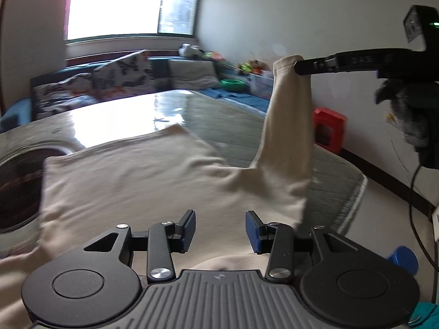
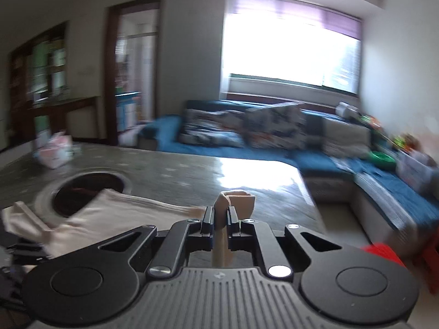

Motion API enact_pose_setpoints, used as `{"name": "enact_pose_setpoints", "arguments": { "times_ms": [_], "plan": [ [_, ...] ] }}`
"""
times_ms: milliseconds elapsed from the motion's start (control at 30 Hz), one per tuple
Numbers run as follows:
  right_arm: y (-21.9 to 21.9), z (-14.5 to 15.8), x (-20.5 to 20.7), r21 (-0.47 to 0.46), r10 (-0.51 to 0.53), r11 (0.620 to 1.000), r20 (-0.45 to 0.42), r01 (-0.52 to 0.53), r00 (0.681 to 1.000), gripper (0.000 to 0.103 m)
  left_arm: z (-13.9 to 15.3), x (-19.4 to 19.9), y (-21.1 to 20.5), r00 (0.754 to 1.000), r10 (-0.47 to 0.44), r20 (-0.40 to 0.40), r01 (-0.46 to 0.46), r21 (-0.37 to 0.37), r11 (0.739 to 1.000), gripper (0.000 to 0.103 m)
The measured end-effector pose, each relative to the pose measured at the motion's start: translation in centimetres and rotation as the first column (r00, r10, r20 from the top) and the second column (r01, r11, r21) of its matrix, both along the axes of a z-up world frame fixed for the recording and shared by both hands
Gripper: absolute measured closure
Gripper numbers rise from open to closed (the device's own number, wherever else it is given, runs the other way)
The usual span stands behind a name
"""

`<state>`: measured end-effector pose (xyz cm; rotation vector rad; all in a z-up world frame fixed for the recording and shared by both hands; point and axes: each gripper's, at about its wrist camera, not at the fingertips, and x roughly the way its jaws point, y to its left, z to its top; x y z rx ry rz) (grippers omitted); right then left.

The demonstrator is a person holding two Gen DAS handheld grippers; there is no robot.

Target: Fold clothes

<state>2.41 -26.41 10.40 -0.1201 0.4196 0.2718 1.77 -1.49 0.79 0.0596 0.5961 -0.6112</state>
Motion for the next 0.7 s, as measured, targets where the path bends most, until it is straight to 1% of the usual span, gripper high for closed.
{"name": "enact_pose_setpoints", "arguments": {
  "times_ms": [67,100,133,233,333,467,567,667,700],
  "plan": [
    [2.0,0.2,0.2,-0.012,0.062,0.998,0.0,-0.062,0.998,0.096,0.1,-0.2,1.3,0.999,0.041,0.002,-0.041,-0.009,0.999,0.059],
    [3.6,0.2,0.5,-0.018,0.112,0.994,-0.004,-0.112,0.994,0.096,0.0,-0.3,1.9,0.998,0.061,0.001,-0.061,-0.013,0.998,0.058],
    [4.5,0.1,0.6,-0.021,0.135,0.991,-0.008,-0.135,0.991,0.096,0.0,-0.5,2.6,0.997,0.08,-0.001,-0.08,-0.016,0.997,0.058],
    [7.8,-0.8,1.1,-0.037,0.222,0.974,-0.038,-0.223,0.974,0.096,-0.2,-1.2,4.3,0.991,0.133,-0.009,-0.133,-0.022,0.991,0.058],
    [11.1,-2.0,1.6,-0.043,0.307,0.949,-0.078,-0.311,0.948,0.096,-0.4,-1.8,5.9,0.983,0.182,-0.022,-0.183,-0.024,0.983,0.058],
    [14.2,-3.8,0.9,-0.039,0.398,0.913,-0.137,-0.406,0.907,0.095,-0.4,-2.2,7.2,0.973,0.228,-0.035,-0.229,-0.026,0.973,0.058],
    [15.5,-4.7,0.8,-0.019,0.448,0.889,-0.167,-0.457,0.878,0.093,-0.5,-2.1,7.6,0.968,0.246,-0.042,-0.247,-0.024,0.969,0.058],
    [15.0,-4.6,0.3,-0.019,0.455,0.886,-0.159,-0.464,0.876,0.092,-0.4,-1.8,7.4,0.969,0.245,-0.042,-0.246,-0.023,0.969,0.058],
    [14.5,-4.5,0.3,-0.021,0.442,0.892,-0.16,-0.451,0.882,0.091,-0.4,-1.8,7.3,0.969,0.245,-0.043,-0.246,-0.023,0.969,0.058]
  ]
}}
